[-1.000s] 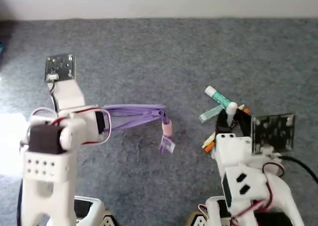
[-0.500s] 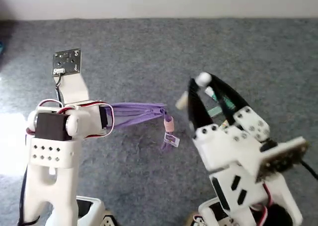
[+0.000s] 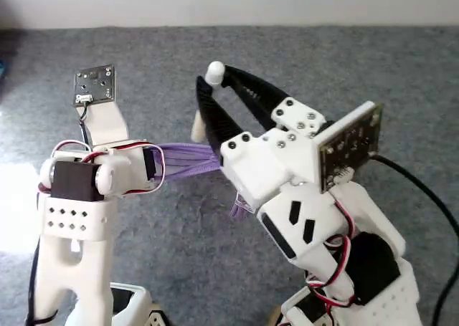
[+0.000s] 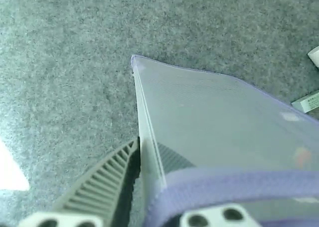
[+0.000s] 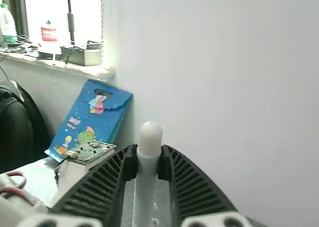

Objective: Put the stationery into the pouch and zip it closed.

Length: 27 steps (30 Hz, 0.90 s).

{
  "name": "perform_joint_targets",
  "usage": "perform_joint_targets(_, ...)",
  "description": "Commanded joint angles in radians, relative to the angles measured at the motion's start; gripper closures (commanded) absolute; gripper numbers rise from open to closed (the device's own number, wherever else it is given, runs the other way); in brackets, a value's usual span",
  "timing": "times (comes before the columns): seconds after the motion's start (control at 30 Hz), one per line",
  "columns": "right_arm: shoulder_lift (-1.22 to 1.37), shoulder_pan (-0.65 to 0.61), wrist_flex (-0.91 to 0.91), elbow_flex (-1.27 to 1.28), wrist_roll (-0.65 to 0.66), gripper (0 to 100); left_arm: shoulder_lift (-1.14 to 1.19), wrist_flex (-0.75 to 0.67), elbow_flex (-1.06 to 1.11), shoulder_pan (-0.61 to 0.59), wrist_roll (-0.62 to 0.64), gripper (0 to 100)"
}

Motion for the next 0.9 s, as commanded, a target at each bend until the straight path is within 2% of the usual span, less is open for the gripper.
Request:
perform_joint_targets(0.0,0.005,-0.047,-0.022,-0.055,-0.025,99.1,0.003,-0.025,-0.033,0.003,0.015,99)
perform_joint_targets(0.33,0.015,-0.054,0.085,-0.061,-0.034,99.1,0.005,-0.023,-0.031,0.0,0.015,99)
perform_joint_targets(0.67,0.005,-0.048,0.071,0.126,-0.026,99.0,0.005,-0.023,-0.031,0.002,0.015,99)
perform_joint_targets(0.87,0.008,-0.004,0.087,0.133,-0.026,98.9,0.005,-0.021,-0.031,0.0,0.015,99)
